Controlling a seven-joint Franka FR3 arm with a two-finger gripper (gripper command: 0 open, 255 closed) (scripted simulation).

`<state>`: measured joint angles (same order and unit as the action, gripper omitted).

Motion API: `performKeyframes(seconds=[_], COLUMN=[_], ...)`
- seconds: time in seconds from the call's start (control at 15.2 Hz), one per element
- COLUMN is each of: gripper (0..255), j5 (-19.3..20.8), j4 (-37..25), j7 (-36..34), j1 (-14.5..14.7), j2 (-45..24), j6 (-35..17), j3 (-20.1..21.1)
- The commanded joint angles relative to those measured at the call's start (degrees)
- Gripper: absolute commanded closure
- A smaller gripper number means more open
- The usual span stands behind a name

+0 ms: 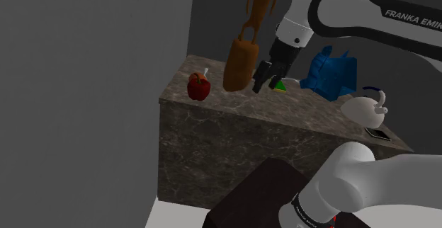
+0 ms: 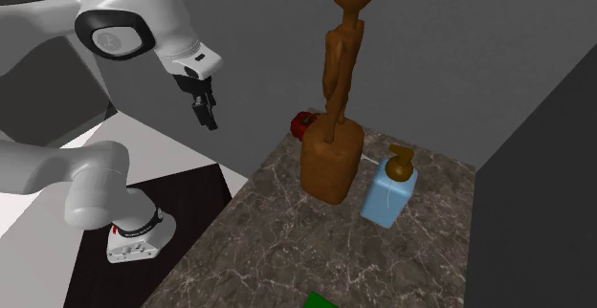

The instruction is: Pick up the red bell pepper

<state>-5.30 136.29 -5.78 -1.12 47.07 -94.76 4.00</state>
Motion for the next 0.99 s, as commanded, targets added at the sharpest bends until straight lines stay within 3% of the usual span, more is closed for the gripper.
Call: performKeyframes(seconds=[0.0,0.46,0.92], gripper=[0,0,0], j5=[0.0,0.97,3.93], j4=[0.0,-8.81,-21.23], j7=[0.0,-3.75,-8.32], j1=[0.0,-1.46,-2.85], j2=[0.0,-16.16,-32.42], j6=[0.0,-7.36,-10.96], j3=[0.0,3.09,5.7])
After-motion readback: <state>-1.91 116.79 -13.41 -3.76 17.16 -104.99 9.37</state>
